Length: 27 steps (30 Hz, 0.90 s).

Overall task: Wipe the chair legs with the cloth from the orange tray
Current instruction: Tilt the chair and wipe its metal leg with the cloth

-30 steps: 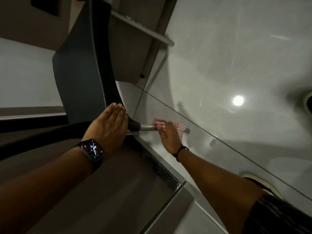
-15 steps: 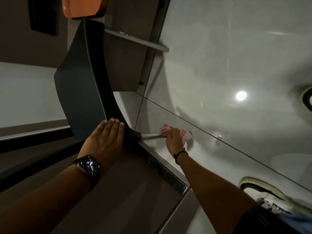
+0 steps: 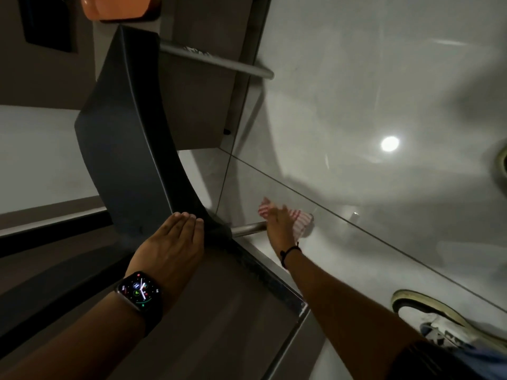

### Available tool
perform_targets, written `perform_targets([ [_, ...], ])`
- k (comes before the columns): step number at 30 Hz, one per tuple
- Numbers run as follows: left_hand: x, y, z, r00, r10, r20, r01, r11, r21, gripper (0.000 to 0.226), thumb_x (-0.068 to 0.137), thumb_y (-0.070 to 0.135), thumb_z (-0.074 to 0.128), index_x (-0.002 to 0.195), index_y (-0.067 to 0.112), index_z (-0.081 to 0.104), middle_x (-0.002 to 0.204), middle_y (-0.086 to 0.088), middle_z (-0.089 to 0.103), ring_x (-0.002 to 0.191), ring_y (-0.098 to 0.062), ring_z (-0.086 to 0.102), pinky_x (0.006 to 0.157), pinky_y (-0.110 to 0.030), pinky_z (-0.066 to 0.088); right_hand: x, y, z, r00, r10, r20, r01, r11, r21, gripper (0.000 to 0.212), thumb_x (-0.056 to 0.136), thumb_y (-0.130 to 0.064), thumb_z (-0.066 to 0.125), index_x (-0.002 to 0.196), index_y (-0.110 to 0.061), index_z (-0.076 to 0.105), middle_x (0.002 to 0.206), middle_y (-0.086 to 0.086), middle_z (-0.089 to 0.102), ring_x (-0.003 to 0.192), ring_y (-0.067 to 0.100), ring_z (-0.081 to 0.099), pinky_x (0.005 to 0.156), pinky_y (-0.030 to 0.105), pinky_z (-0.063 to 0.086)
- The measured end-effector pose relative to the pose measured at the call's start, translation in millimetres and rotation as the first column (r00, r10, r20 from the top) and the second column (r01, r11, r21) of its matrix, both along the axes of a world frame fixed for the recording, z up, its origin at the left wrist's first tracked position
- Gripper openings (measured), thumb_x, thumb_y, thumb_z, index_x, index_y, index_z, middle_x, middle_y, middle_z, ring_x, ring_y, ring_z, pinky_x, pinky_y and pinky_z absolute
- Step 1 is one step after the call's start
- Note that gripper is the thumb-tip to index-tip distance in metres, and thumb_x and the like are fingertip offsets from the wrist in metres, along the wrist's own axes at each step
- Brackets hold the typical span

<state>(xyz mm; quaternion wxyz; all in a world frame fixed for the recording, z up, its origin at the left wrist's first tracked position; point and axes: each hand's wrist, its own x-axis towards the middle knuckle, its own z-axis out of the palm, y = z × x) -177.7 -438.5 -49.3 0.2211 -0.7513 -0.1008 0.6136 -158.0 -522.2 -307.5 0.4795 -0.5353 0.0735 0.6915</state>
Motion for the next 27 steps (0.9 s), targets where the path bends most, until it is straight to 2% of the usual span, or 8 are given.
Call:
perform_targets([
  [2,0.7,-0.8,-1.2,0.999,0.021,0.026,-0.020,1.000,-0.009,0.063,0.106,0.027,0.022,0.156,-0.004,-0.002,0.166,-0.026,0.010,0.154,-0.037,0.010,0.125,-0.046,0.001,-11.3,-8.8,52.0,0.969,-0.244,-0.032,0.246,0.958,0.151,0.032,0.109,-0.035,0.051,0.129,-0.049,0.071,0.146,-0.003,0.071,0.144,0.025,0.062,0.122,0.049,0.049],
  [6,1.3,-0.6,1.3,0.995,0.088,0.056,-0.087,0.996,-0.025,0.064,0.105,0.028,0.030,0.158,0.003,0.004,0.166,-0.020,0.017,0.154,-0.030,0.017,0.126,-0.041,0.009,-45.7,-5.3,102.1,0.920,-0.268,0.284,0.135,0.900,0.414,0.043,0.112,-0.061,0.023,0.151,-0.077,0.023,0.169,-0.047,0.021,0.167,-0.005,0.016,0.139,0.036,0.009],
  [9,4.5,1.1,2.0,0.994,0.083,0.065,-0.081,0.996,-0.031,0.063,0.104,0.028,0.034,0.159,0.005,0.010,0.166,-0.018,0.022,0.153,-0.029,0.021,0.124,-0.039,0.009,-33.3,-4.2,44.8,0.901,-0.059,0.431,-0.086,0.947,0.309,0.043,0.116,-0.043,0.031,0.153,-0.048,0.052,0.176,-0.010,0.036,0.170,0.019,0.021,0.141,0.044,0.005],
  [12,6.9,0.3,4.8,0.986,0.149,0.081,-0.148,0.989,-0.013,0.064,0.101,0.028,0.046,0.157,0.005,0.023,0.162,-0.018,0.031,0.150,-0.028,0.030,0.122,-0.038,0.016,0.2,-11.8,-23.5,0.900,0.310,0.306,-0.338,0.940,0.042,0.043,0.116,-0.020,0.037,0.153,-0.017,0.059,0.172,0.013,0.043,0.165,0.035,0.031,0.137,0.051,0.019],
  [16,14.7,-0.3,7.0,0.986,0.121,0.114,-0.119,0.993,-0.030,0.067,0.068,0.020,0.086,0.126,-0.004,0.065,0.127,-0.026,0.067,0.116,-0.034,0.067,0.101,-0.043,0.049,-7.9,-8.6,27.6,0.955,0.024,0.295,-0.091,0.972,0.215,0.035,0.115,-0.012,0.045,0.136,-0.011,0.073,0.148,0.010,0.069,0.143,0.029,0.060,0.127,0.053,0.039],
  [21,8.9,-2.4,4.1,0.993,0.075,0.088,-0.074,0.997,-0.006,0.064,0.102,0.027,0.041,0.157,0.004,0.020,0.163,-0.019,0.028,0.151,-0.028,0.028,0.123,-0.039,0.014,-48.7,-5.3,81.8,0.907,-0.168,0.386,-0.014,0.905,0.426,0.046,0.115,-0.053,0.021,0.159,-0.054,0.037,0.167,-0.030,0.040,0.162,-0.007,0.025,0.138,0.028,0.011],
  [24,0.6,0.3,3.1,0.992,0.065,0.104,-0.063,0.998,-0.017,0.063,0.102,0.026,0.043,0.158,0.007,0.021,0.164,-0.017,0.028,0.151,-0.027,0.028,0.123,-0.037,0.011,-43.2,-11.7,12.5,0.881,0.015,0.472,-0.157,0.952,0.263,0.047,0.115,-0.036,0.035,0.158,-0.027,0.051,0.170,0.004,0.047,0.165,0.025,0.032,0.139,0.048,0.015],
  [27,1.0,0.8,1.9,0.992,0.050,0.116,-0.048,0.999,-0.014,0.063,0.102,0.027,0.042,0.158,0.007,0.019,0.164,-0.017,0.026,0.152,-0.027,0.025,0.122,-0.036,0.009,-15.7,-15.6,-40.1,0.952,0.255,0.168,-0.253,0.967,-0.038,0.047,0.116,-0.023,0.036,0.160,-0.014,0.049,0.176,0.015,0.034,0.168,0.037,0.022,0.138,0.052,0.012],
])
